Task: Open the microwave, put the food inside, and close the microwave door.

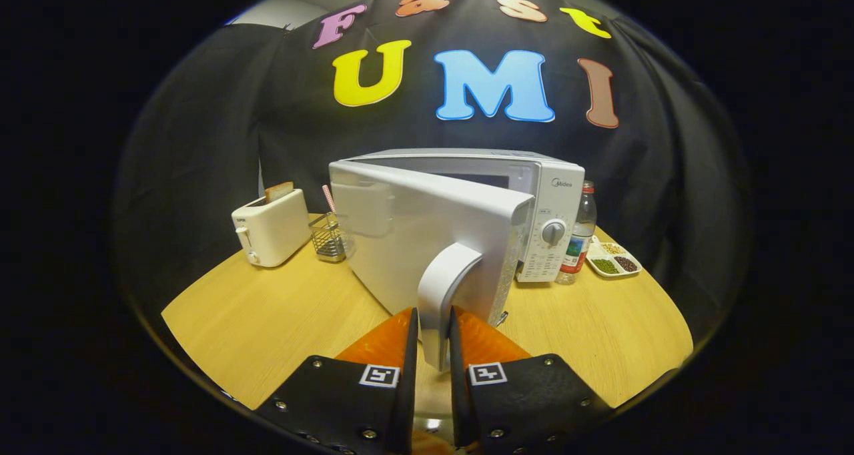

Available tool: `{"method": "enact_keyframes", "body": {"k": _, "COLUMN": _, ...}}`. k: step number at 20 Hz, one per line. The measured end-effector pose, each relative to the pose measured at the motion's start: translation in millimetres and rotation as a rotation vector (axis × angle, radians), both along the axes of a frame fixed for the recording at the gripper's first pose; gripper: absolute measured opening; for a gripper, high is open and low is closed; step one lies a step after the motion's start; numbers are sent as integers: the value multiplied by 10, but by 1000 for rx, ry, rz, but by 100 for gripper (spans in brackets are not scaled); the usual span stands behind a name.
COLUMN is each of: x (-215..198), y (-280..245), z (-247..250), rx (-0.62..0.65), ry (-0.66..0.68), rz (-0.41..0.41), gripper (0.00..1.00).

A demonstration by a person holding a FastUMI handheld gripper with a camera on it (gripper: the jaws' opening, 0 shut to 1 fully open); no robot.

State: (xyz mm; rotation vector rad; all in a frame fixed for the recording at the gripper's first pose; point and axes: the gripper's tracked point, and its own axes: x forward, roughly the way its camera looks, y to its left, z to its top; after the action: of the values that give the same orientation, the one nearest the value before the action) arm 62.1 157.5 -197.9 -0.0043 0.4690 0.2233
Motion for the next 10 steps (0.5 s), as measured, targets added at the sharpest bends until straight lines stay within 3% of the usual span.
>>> {"method": "enact_keyframes", "body": {"k": 10, "x": -502, "y": 586, "z": 40, "rx": 13, "ry": 3, "rz": 94, "gripper": 24}}
